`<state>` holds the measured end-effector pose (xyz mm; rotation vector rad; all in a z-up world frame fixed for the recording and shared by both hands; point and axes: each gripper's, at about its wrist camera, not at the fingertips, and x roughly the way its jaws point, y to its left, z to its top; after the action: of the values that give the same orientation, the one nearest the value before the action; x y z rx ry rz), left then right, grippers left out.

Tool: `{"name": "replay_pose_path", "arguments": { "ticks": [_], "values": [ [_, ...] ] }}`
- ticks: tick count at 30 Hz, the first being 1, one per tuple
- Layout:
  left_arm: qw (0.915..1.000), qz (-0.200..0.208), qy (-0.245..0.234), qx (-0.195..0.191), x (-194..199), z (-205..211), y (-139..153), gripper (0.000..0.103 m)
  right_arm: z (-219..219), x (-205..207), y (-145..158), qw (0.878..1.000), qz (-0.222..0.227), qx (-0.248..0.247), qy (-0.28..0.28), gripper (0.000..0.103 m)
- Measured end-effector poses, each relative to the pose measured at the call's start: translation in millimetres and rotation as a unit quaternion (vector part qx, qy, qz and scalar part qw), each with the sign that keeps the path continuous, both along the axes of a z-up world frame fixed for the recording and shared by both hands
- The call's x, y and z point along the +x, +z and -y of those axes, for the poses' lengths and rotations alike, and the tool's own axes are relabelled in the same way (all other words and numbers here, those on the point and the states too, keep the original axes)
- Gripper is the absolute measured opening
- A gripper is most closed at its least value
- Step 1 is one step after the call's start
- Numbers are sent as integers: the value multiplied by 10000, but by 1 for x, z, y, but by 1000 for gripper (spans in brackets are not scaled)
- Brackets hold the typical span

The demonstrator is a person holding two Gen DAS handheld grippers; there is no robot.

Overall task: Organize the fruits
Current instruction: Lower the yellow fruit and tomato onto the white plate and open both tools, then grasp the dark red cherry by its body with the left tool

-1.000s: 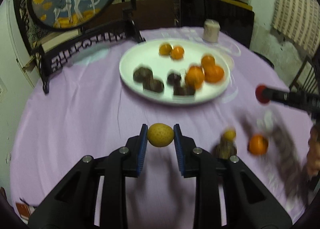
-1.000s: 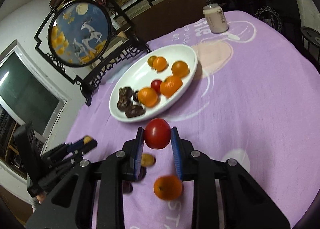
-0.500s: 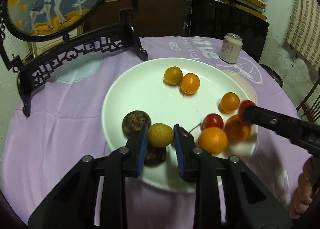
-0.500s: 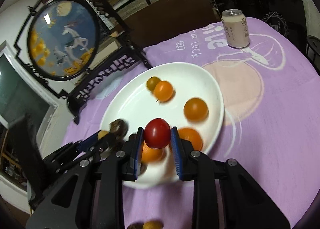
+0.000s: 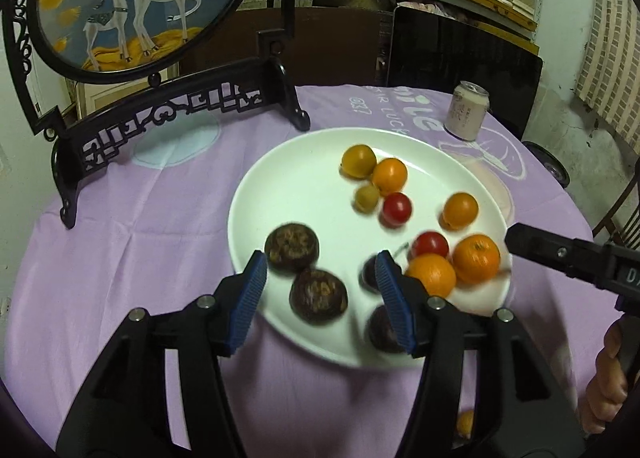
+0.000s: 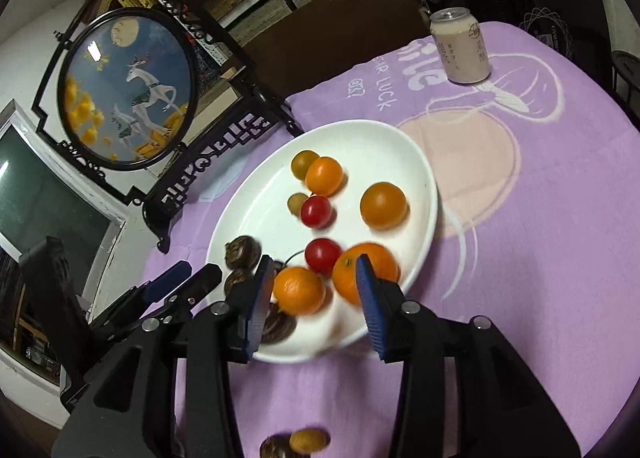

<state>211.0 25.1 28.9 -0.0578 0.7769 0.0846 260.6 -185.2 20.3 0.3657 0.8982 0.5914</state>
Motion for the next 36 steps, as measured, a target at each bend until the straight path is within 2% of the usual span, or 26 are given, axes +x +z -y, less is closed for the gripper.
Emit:
{"name": "replay_pose_path", "arguments": {
  "ticks": [3, 8, 11, 14, 19, 23, 36],
  "values": [
    [9997, 41, -22, 254, -21, 7, 0, 63, 5, -20, 2, 9999, 90, -28, 58, 49],
    [9990, -55, -137, 411, -64, 14, -12, 65, 16, -47, 0, 9999, 81, -3, 118, 50],
    [9990, -99, -222, 368, -92, 17, -17, 65, 24, -66, -1, 9998, 118, 34, 142, 51],
    [9982, -45, -419, 420, -121, 26, -21, 71, 35, -85, -2, 9997, 213, 17, 95, 59],
    [9931, 5, -1031, 551, -157, 55, -32, 76, 50, -108, -11, 9998, 207, 7, 65, 60],
    [9862, -15, -1403, 885, -165, 81, -42, 76, 57, -113, -11, 9998, 203, 32, -12, 60],
    [9838, -210, -1645, 681, -161, 90, -52, 75, 58, -113, -12, 9999, 161, -17, -14, 60]
  ]
}}
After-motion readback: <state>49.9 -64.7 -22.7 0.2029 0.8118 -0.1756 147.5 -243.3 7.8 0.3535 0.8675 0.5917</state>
